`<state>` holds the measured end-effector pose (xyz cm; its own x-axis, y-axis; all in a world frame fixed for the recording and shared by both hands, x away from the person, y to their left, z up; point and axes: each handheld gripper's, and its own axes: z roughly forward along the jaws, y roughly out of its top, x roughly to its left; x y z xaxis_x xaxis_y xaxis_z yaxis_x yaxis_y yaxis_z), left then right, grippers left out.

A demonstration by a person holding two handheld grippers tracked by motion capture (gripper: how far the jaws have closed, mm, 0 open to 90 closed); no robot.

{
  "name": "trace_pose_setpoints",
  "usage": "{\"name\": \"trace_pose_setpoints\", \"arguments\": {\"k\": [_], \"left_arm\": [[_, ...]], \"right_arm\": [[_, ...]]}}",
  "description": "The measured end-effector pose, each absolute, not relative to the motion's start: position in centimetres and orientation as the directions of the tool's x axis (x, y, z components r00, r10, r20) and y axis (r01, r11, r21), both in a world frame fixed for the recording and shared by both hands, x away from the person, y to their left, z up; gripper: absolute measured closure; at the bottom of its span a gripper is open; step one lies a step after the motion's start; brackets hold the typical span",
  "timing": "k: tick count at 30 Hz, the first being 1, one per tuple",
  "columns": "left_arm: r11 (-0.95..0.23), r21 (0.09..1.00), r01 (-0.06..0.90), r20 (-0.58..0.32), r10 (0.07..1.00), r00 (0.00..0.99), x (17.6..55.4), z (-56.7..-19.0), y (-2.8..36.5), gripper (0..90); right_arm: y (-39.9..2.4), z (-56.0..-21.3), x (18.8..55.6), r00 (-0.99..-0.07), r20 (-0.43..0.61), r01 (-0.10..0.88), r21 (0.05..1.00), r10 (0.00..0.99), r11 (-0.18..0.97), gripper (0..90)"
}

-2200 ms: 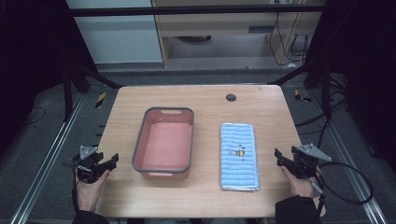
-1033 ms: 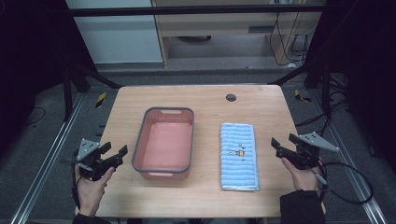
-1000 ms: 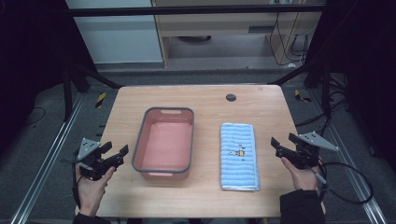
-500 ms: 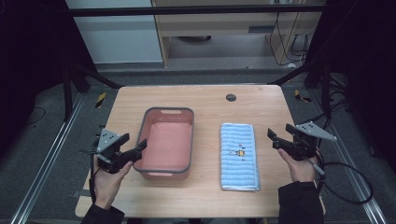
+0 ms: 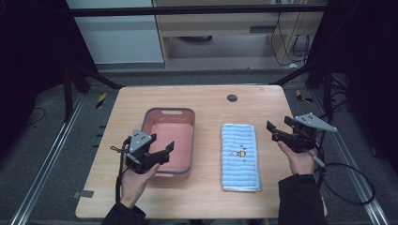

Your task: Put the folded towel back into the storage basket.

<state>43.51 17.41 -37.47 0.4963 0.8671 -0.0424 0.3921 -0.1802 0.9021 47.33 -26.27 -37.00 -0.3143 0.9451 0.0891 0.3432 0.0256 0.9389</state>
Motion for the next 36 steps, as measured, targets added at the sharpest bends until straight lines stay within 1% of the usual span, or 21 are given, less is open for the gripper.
{"name": "trace_pose_setpoints", "arguments": {"k": [4, 9, 15, 22, 29, 33, 36], "left_arm": [[-0.209, 0.900, 0.383, -0.028, 0.848, 0.529, 43.5, -37.8, 15.4, 29.6], [-0.230, 0.897, 0.376, -0.015, 0.837, 0.547, 43.3, -38.1, 13.7, 29.5], [-0.235, 0.892, 0.386, -0.029, 0.823, 0.567, 43.3, -38.6, 12.3, 29.7], [-0.230, 0.885, 0.405, -0.059, 0.807, 0.587, 43.5, -39.5, 10.5, 31.0], [-0.255, 0.874, 0.413, -0.064, 0.784, 0.618, 43.5, -40.4, 8.4, 33.2], [-0.280, 0.867, 0.413, -0.047, 0.778, 0.626, 43.4, -41.0, 7.6, 34.1], [-0.280, 0.860, 0.426, -0.064, 0.769, 0.636, 43.4, -41.5, 6.9, 35.6]], "right_arm": [[-26.0, -37.0, 48.0, -0.320, 0.077, 0.352, 0.935, 0.944, 0.043, 28.9], [-25.7, -37.1, 48.4, -0.321, 0.078, 0.359, 0.932, 0.944, 0.046, 29.5], [-25.5, -37.0, 49.1, -0.334, 0.077, 0.361, 0.931, 0.939, 0.052, 29.6], [-25.3, -37.6, 50.2, -0.355, 0.084, 0.375, 0.925, 0.931, 0.060, 33.0], [-24.9, -38.3, 51.6, -0.363, 0.082, 0.398, 0.914, 0.928, 0.075, 34.2], [-24.8, -38.8, 52.2, -0.364, 0.083, 0.412, 0.908, 0.928, 0.081, 34.1], [-24.7, -39.5, 52.8, -0.368, 0.080, 0.422, 0.902, 0.926, 0.090, 34.8]]}}
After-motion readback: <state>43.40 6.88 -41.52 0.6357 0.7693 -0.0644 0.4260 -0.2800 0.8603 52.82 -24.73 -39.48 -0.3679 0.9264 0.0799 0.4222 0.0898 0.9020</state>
